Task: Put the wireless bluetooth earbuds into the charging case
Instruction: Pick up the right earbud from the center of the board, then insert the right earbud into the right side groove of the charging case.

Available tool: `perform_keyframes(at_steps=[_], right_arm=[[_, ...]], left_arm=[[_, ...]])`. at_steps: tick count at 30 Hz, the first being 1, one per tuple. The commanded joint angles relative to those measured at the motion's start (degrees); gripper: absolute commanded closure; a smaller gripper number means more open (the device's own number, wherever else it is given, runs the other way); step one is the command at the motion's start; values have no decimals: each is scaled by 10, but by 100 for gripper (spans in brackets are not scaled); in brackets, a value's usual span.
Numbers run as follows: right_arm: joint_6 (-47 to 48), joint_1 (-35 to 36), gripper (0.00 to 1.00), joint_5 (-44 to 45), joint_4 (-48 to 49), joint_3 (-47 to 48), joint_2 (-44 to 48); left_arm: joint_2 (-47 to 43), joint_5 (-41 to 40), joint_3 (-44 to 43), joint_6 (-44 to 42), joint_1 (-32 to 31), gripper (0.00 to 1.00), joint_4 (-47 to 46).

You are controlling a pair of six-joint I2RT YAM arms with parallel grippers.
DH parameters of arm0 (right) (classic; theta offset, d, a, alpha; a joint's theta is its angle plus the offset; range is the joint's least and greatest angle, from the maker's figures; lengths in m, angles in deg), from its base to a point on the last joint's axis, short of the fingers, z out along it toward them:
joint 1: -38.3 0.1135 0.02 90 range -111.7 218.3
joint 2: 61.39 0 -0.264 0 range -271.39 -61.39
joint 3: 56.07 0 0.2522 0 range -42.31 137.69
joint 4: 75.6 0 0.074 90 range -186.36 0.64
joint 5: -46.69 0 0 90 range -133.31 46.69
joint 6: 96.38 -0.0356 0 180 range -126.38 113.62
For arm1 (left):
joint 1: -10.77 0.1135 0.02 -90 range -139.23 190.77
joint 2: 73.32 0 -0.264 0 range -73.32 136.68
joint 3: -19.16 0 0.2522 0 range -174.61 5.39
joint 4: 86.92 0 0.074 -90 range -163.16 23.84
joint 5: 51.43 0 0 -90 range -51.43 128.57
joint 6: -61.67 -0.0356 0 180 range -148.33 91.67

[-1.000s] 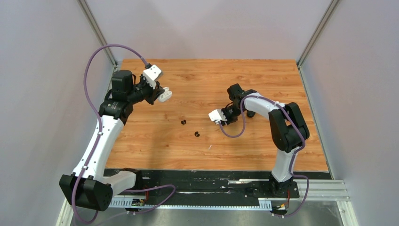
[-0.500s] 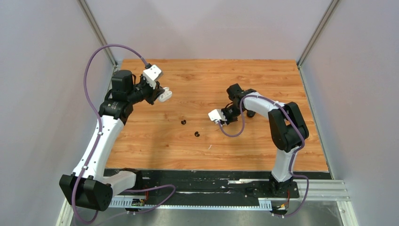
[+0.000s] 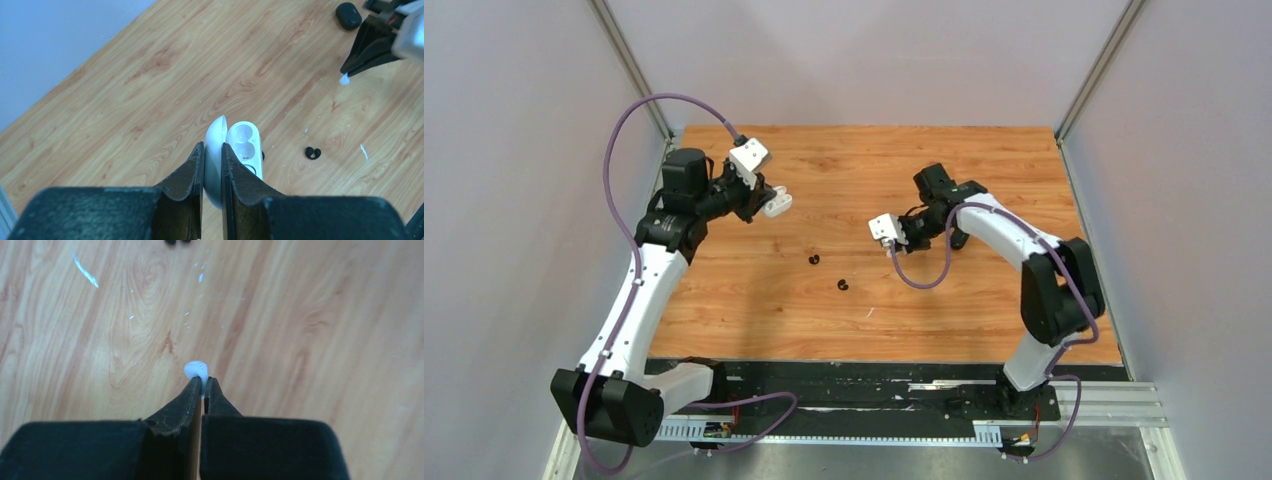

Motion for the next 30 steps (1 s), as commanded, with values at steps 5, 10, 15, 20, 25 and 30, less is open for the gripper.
perform_keyframes(at_steps=[5,10,15,20,25,30], right_arm=[[-124,12,100,-126,64,59,164],[-233,52,100,-144,163,104,183],[-309,98,100,-139,210,158,154],[-352,117,100,-132,247,177,122],[-385,131,100,-126,263,192,99],[-387,139,100,-118,271,190,92]], left_arm=[[41,53,-11,32,-4,100,-53],[71,75,-25,29,-30,100,-78],[78,112,-24,14,-46,100,-99],[60,143,-11,-5,-58,100,-121],[41,159,-2,-26,-64,100,-119],[25,171,4,-39,-66,100,-118]])
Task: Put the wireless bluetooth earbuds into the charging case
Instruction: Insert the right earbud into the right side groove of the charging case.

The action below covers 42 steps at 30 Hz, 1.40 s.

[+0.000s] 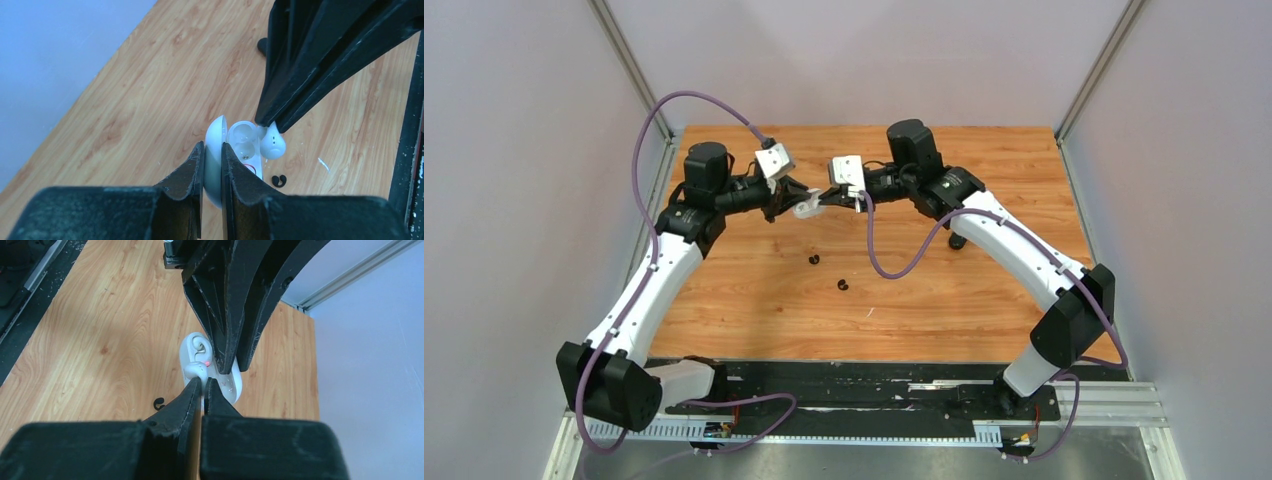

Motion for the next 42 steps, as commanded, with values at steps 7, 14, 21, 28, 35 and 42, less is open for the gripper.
perform_keyframes(at_steps=[7,14,21,28,35,42], right_arm=[[-17,11,100,-4,33,22,-2],[8,11,100,8,33,9,1],[26,11,100,15,31,-3,10],[29,11,100,17,20,-6,12],[42,14,100,26,-6,-5,8],[59,22,100,46,-27,4,-5]], left_arm=[[-31,46,2,-28,-4,100,-14],[-30,50,-2,-33,-4,100,-4],[-31,42,-4,-43,-4,100,1],[-30,26,-3,-49,-4,100,-1],[-31,27,-4,-50,-4,100,-1],[-32,36,-4,-49,-5,100,0]])
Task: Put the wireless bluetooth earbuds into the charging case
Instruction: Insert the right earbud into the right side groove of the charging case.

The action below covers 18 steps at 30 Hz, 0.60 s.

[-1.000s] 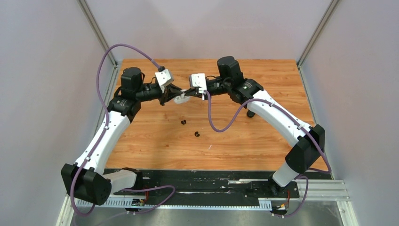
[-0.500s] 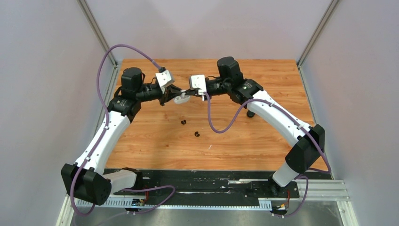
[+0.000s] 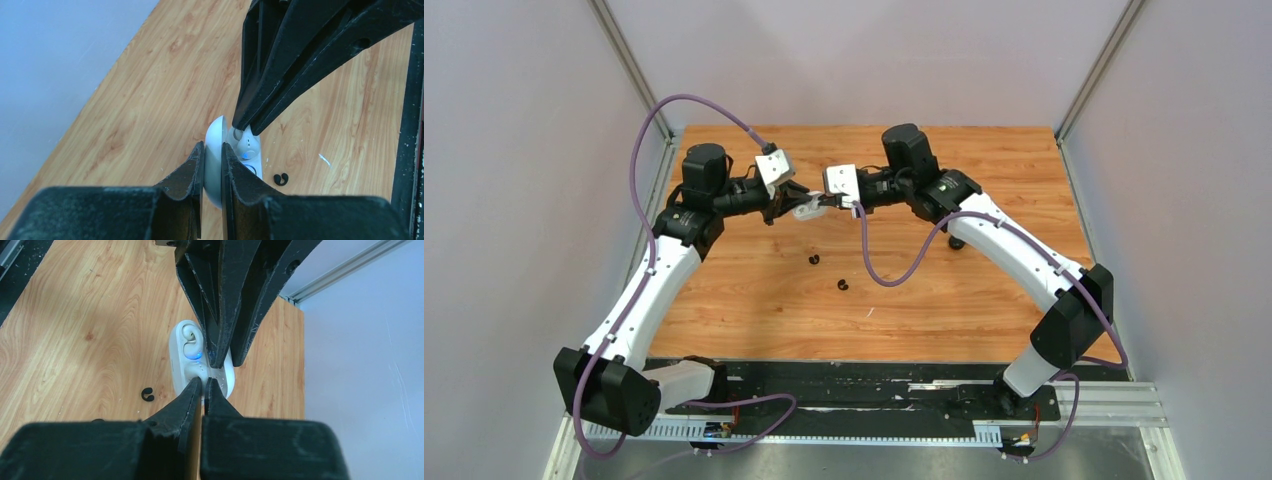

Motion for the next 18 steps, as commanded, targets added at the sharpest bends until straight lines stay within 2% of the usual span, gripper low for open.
perform_keyframes(at_steps=[1,10,18], right_arm=[[18,10,100,5,-26,14,-6],[30,22,100,25,-80,49,-37],[53,36,100,85,-91,58,-43]], left_arm=[[-14,14,-4,-10,-2,100,-12],[-11,25,1,14,-4,100,-35],[-14,22,9,20,-4,100,-39]])
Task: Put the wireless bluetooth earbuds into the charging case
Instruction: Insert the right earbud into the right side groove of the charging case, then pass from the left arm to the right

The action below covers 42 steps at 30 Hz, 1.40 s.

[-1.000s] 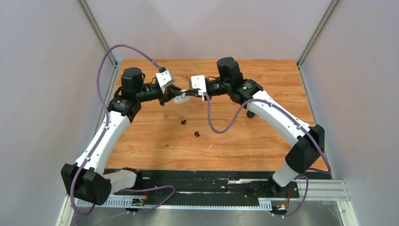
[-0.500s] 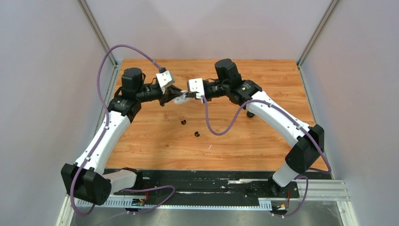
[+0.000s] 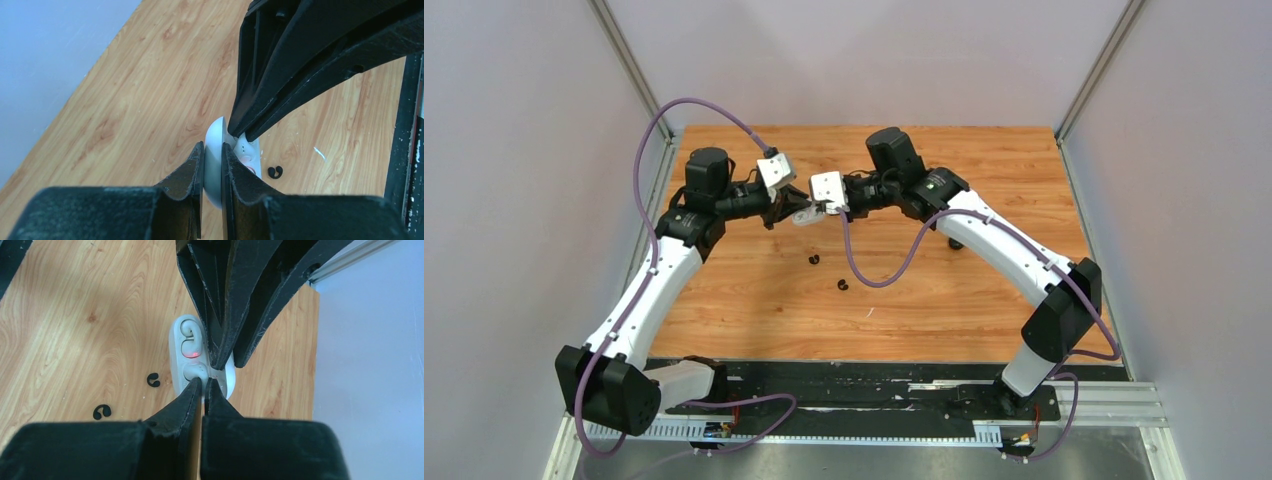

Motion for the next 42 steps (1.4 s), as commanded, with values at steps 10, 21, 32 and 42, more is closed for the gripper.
perform_keyframes(at_steps=[10,21,32,42], right_arm=[[37,23,100,19,-72,41,-25],[7,45,100,72,-108,65,-59],[7,54,100,89,-97,30,-40],[-1,53,100,93,-97,18,-40]], left_arm=[[-11,3,5,85,-7,100,-95],[-21,14,35,132,-9,100,-135],[-27,-33,62,154,-9,100,-163],[-43,-62,86,141,-8,100,-200]])
